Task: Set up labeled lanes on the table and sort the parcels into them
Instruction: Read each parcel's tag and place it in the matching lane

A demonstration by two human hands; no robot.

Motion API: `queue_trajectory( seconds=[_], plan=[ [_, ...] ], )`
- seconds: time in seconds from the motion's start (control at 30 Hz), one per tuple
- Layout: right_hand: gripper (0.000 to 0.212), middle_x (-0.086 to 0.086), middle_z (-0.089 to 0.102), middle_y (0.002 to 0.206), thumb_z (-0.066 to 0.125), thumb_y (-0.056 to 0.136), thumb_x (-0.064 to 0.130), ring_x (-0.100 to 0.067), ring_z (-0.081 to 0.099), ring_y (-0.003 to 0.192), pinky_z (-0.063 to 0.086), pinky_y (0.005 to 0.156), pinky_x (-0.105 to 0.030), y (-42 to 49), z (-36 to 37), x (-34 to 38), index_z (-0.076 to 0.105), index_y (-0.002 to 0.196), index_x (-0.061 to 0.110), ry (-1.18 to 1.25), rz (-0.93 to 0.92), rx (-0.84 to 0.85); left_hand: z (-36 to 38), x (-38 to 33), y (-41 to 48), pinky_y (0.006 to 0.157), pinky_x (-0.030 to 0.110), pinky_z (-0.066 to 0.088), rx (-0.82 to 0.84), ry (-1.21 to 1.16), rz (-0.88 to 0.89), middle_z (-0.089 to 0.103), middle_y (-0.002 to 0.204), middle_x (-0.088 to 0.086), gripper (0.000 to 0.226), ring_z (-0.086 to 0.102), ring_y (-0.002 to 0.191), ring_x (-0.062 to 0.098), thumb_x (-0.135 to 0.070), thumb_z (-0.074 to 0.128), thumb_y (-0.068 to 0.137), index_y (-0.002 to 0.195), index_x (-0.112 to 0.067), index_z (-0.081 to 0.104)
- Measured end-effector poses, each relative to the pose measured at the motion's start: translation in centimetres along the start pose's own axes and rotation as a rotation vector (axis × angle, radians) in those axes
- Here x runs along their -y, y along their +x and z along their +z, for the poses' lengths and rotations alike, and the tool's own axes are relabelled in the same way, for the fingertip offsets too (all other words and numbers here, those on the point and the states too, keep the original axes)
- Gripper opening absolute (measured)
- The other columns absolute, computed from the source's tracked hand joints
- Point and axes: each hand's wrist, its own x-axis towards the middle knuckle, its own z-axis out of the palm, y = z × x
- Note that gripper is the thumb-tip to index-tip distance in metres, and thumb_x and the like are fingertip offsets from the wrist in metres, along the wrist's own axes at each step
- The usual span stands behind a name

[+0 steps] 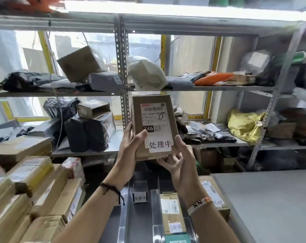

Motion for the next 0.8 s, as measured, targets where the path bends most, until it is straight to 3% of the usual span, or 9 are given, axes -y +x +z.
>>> queue_trajectory(
  seconds=[0.07,0.13,0.2,0.43,0.6,0.7,0.8],
  plan=[
    [0.080,-0.021,0.072,0.125,0.085,0.079,0.045,-0.037,0.068,0.122,0.054,0.100,-0.066,0.1,-0.5,-0.2,0.047,0.136,0.003,-0.013,0.003,0.035,-1.1,0.6,-0.2,0.097,0.057,0.056,0.011,0.006,-0.001,0.067,0.136,0.015,0.060,0.066,0.124,0.041,-0.030,0.065,0.091,0.148,-0.022,0.048],
    [0.058,-0.014,0.077,0.109,0.081,0.080,0.036,-0.035,0.071,0.116,0.054,0.101,-0.066,-0.1,-0.3,-0.4,0.050,0.124,0.013,-0.010,0.015,0.053,-1.9,1.0,-0.3,0.097,0.057,0.055,-0.008,0.015,-0.001,0.067,0.138,0.016,0.065,0.065,0.125,0.040,-0.034,0.069,0.088,0.148,-0.020,0.049],
    [0.051,-0.011,0.077,0.105,0.078,0.080,0.033,-0.034,0.072,0.113,0.054,0.101,-0.066,-0.2,0.3,-0.8,0.050,0.120,0.018,0.006,0.014,0.073,-2.4,1.0,-0.3,0.094,0.053,0.058,-0.022,0.008,0.006,0.067,0.137,0.016,0.068,0.065,0.125,0.039,-0.035,0.070,0.086,0.148,-0.018,0.049],
    [0.051,-0.011,0.075,0.110,0.076,0.080,0.032,-0.032,0.073,0.112,0.054,0.101,-0.065,0.0,1.4,-1.8,0.053,0.125,0.020,0.015,0.015,0.093,-4.1,1.2,0.1,0.090,0.043,0.059,-0.004,0.038,0.016,0.069,0.134,0.014,0.057,0.068,0.122,0.035,-0.025,0.061,0.092,0.147,-0.016,0.051],
    [0.058,-0.008,0.075,0.116,0.076,0.080,0.040,-0.035,0.068,0.123,0.054,0.104,-0.060,0.3,1.6,-2.9,0.052,0.129,0.019,-0.100,0.059,0.072,-5.6,1.8,-0.2,0.098,0.058,0.056,-0.026,0.051,-0.026,0.066,0.138,0.016,0.058,0.065,0.125,0.040,-0.029,0.060,0.094,0.150,-0.016,0.048],
    [0.059,-0.001,0.076,0.121,0.077,0.078,0.049,-0.024,0.069,0.121,0.051,0.107,-0.055,0.6,1.6,-4.5,0.056,0.127,0.024,-0.265,0.091,0.064,-7.2,2.8,-0.9,0.107,0.064,0.049,-0.039,0.064,-0.058,0.065,0.140,0.017,0.055,0.064,0.128,0.040,-0.028,0.059,0.097,0.149,-0.016,0.049],
    [0.072,0.002,0.074,0.127,0.081,0.074,0.050,-0.015,0.072,0.114,0.058,0.094,-0.043,0.9,1.6,-6.5,0.051,0.137,0.029,-0.414,0.110,0.080,-9.0,4.6,-2.1,0.108,0.064,0.048,-0.073,0.073,-0.102,0.065,0.140,0.017,0.055,0.064,0.127,0.041,-0.026,0.060,0.097,0.150,-0.016,0.050]
  ],
)
